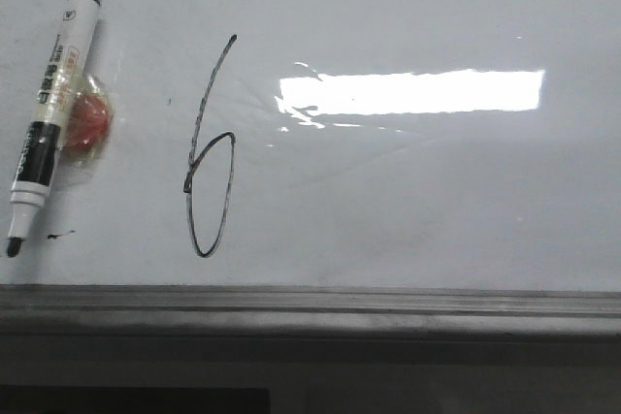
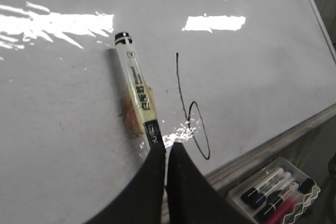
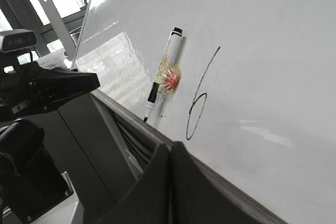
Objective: Write number 6 on whiteboard
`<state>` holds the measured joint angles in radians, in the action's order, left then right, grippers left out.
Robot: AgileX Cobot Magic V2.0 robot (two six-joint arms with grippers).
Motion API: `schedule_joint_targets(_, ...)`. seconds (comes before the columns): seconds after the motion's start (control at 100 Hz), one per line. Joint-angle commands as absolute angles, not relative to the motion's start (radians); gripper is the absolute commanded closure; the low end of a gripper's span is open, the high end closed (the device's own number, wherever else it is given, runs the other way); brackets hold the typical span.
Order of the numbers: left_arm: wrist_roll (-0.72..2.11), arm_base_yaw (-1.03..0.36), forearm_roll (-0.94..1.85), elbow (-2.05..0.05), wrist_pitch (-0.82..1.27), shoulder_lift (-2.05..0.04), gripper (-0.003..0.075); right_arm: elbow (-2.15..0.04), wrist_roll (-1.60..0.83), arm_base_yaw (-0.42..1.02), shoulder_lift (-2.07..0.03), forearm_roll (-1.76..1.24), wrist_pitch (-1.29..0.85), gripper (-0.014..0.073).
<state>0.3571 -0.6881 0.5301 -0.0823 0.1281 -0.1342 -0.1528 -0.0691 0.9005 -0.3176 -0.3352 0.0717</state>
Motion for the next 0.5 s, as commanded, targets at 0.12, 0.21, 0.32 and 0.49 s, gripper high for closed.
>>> schedule_joint_targets(0.12, 0.36, -0.688, 0.536, -0.067, 0.052, -0.144, 0.0739, -0.18, -0.082, 0.899, -0.321, -0.323, 0.154, 0.0658)
schedule_joint_targets(0.21, 0.36, -0.688, 0.536, -0.061, 0.052, -0.144, 0.0739, -0.18, -0.082, 0.899, -0.321, -0.323, 0.154, 0.0657)
schedule_joint_targets(0.32, 0.36, -0.688, 0.536, -0.059, 0.052, -0.144, 0.0739, -0.18, -0.082, 0.899, -0.321, -0.323, 0.154, 0.0658)
schedule_joint_targets(0.49, 0.311, -0.647, 0.409, -0.051, 0.0, -0.142, 0.0739, -0.18, -0.082, 0.899, -0.321, -0.323, 0.154, 0.0657)
